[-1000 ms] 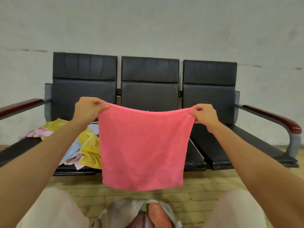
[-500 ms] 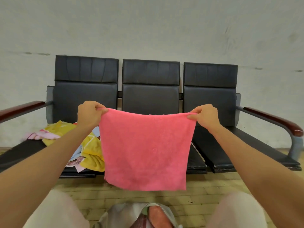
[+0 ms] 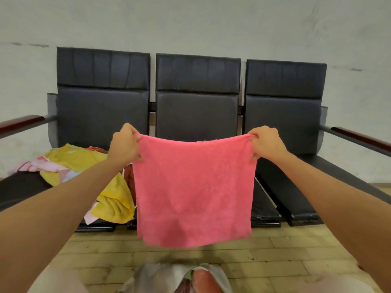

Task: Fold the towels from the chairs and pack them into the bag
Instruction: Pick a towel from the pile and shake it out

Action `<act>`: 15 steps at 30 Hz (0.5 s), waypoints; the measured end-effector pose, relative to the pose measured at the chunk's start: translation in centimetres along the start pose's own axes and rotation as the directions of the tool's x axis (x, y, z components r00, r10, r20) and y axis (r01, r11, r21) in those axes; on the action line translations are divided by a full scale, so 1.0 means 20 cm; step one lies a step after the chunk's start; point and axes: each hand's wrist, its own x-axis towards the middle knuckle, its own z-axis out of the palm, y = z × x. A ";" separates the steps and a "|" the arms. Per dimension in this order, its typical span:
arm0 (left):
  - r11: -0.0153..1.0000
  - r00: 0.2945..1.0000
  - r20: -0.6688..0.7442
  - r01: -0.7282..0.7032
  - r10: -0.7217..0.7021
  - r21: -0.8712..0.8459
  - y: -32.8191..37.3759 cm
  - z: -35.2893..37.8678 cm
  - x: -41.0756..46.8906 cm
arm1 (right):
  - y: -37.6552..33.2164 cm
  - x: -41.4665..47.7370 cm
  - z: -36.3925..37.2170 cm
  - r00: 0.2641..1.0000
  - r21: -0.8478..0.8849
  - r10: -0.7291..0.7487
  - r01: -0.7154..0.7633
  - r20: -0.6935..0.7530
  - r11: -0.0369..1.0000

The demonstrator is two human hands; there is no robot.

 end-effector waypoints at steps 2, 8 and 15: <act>0.993 0.995 0.071 0.074 -0.068 -0.094 -0.06 0.07 0.05 | 0.03 0.07 0.07 0.997 0.052 0.044 -0.047 0.058 0.998; 0.979 0.983 0.154 0.127 -0.103 -0.158 -0.25 0.34 0.08 | 0.11 0.11 0.36 0.996 0.082 0.015 -0.008 -0.084 0.997; 0.959 0.790 0.610 -0.129 -0.054 0.253 -0.54 0.56 -0.37 | 0.36 -0.22 0.74 0.954 -0.093 -0.003 0.032 0.301 0.995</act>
